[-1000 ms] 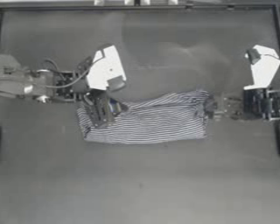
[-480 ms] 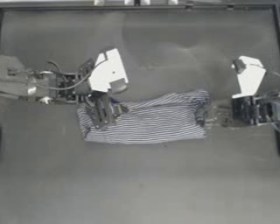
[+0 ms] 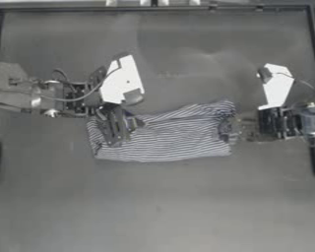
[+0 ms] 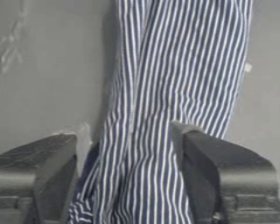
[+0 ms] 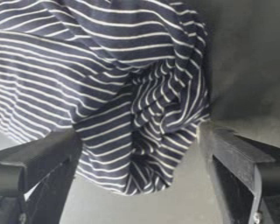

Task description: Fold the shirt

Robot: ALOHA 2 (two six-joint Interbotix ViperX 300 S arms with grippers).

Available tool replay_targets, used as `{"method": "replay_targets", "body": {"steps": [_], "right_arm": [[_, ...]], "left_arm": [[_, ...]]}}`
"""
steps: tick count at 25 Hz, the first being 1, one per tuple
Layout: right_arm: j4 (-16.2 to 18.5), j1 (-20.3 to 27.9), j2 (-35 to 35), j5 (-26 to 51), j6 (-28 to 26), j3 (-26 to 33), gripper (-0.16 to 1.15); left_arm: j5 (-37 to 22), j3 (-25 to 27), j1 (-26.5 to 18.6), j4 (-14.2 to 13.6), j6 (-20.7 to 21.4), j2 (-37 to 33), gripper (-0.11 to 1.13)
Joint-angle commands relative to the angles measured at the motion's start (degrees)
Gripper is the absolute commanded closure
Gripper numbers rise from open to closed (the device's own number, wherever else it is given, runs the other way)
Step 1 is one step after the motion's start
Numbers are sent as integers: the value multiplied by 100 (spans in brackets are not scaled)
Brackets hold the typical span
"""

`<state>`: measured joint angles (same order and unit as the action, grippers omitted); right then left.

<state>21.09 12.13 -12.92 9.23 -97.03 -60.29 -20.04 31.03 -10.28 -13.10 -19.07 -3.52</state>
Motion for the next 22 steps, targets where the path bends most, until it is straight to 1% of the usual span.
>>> {"method": "replay_targets", "body": {"steps": [1, 4, 13, 22], "right_arm": [[105, 97, 26, -193, 9, 18, -4], [123, 167, 141, -396, 9, -9, -4], [123, 229, 571, -1072, -70, -9, -4], [114, 246, 650, -1116, -79, -26, -2]], "left_arm": [[35, -79, 18, 0, 9, -79, 16], [9, -79, 26, 9, 0, -79, 18], [-53, -79, 26, 9, 0, -79, 18], [-88, -70, 26, 18, 0, -79, 19]]}}
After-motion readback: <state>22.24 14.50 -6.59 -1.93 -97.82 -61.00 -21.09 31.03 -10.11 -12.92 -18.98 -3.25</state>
